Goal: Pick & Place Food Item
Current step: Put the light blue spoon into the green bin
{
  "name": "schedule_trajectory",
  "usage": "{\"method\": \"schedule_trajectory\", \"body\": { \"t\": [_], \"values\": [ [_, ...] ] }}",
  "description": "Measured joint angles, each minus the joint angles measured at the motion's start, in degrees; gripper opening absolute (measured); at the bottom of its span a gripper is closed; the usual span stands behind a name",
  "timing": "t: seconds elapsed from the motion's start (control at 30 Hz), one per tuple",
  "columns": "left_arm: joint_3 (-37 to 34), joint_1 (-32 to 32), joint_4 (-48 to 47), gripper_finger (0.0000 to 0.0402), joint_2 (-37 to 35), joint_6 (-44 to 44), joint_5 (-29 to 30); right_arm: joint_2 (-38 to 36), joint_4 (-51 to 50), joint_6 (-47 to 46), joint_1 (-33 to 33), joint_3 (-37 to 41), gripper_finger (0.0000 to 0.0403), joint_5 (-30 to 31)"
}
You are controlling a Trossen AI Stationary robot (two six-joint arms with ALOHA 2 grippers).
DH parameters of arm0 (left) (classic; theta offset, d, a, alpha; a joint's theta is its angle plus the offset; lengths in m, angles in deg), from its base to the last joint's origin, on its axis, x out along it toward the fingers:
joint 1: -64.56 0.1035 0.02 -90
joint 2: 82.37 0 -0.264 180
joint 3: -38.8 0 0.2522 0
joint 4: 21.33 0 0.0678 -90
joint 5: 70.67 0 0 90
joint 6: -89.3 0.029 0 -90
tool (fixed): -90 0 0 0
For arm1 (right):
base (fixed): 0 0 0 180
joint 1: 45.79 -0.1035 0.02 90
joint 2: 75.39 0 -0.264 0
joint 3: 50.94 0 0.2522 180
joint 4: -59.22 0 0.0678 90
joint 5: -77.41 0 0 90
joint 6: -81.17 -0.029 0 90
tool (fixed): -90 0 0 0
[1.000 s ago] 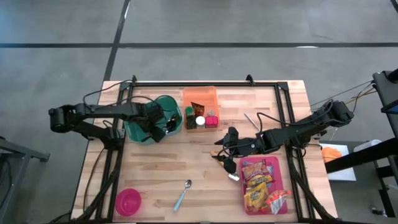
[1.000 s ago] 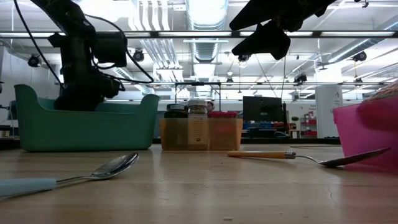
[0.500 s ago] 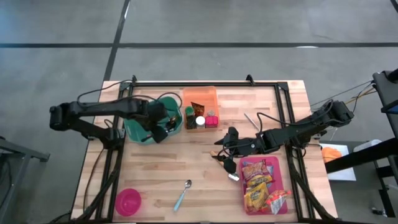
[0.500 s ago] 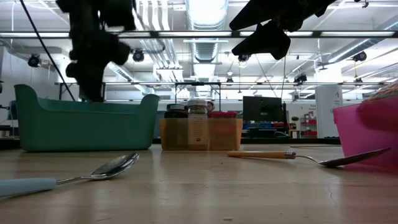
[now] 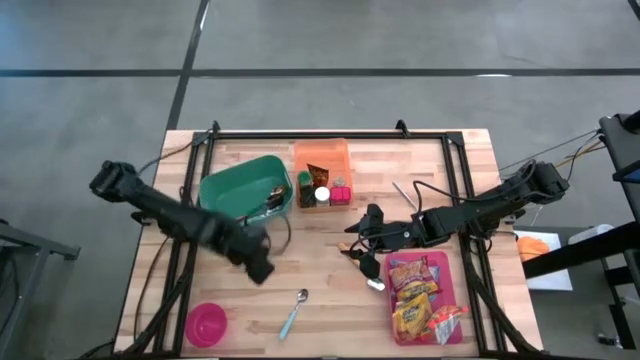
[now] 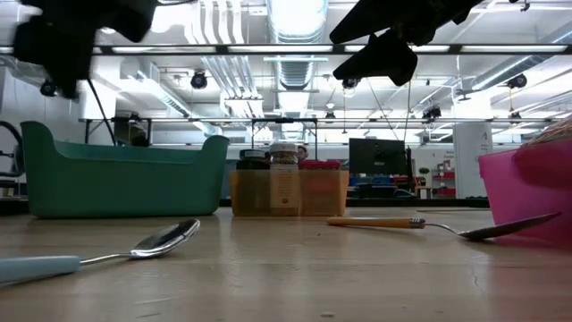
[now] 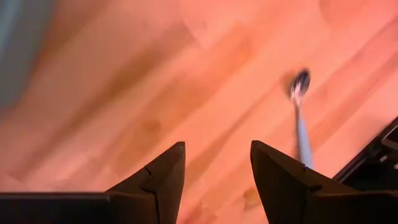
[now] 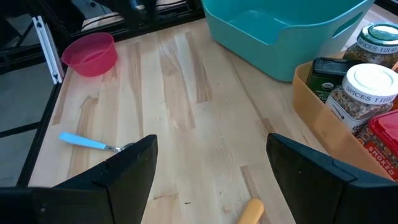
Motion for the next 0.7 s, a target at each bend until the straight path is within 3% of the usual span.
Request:
{"method": "schedule_trajectory", "body": {
  "t": [0.1,0.27,0.7],
  "values": [
    [0.52,-6.70,1.56,0.0183,4.21,-5.84,1.37,0.00,0.00,0.00,0.00,0.00,0.0299,0.00],
    [4.96,-12.51,2.38,0.0183,12.66,-12.08,1.77,0.00,0.02,0.00,0.00,0.00,0.0299,0.00],
    [25.84,-14.97,2.90,0.0183,34.50,-13.91,-0.39,0.00,-0.02,0.00,0.00,0.00,0.0299,0.00]
  ]
}}
